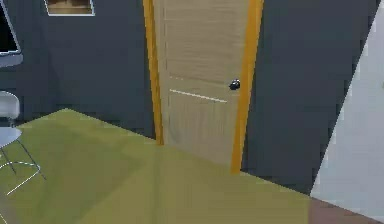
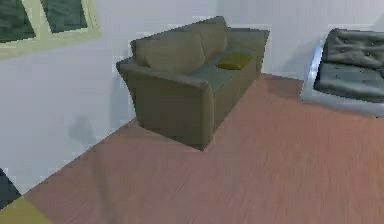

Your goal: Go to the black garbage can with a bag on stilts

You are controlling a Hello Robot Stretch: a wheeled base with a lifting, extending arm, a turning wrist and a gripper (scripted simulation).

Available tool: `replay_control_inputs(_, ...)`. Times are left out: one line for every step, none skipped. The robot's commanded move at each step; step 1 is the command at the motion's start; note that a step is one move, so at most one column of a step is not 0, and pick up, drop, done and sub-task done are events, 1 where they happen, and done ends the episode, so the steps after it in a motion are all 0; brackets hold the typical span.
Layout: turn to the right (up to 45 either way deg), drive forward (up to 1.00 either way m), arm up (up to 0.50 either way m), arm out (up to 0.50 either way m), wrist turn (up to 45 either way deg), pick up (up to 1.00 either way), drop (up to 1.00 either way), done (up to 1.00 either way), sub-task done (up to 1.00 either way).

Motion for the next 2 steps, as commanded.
replay_control_inputs(-45.0,0.00,0.00,0.00,0.0,0.00,0.00,0.00,0.00)
replay_control_inputs(-45.0,0.00,0.00,0.00,0.0,0.00,0.00,0.00,0.00)
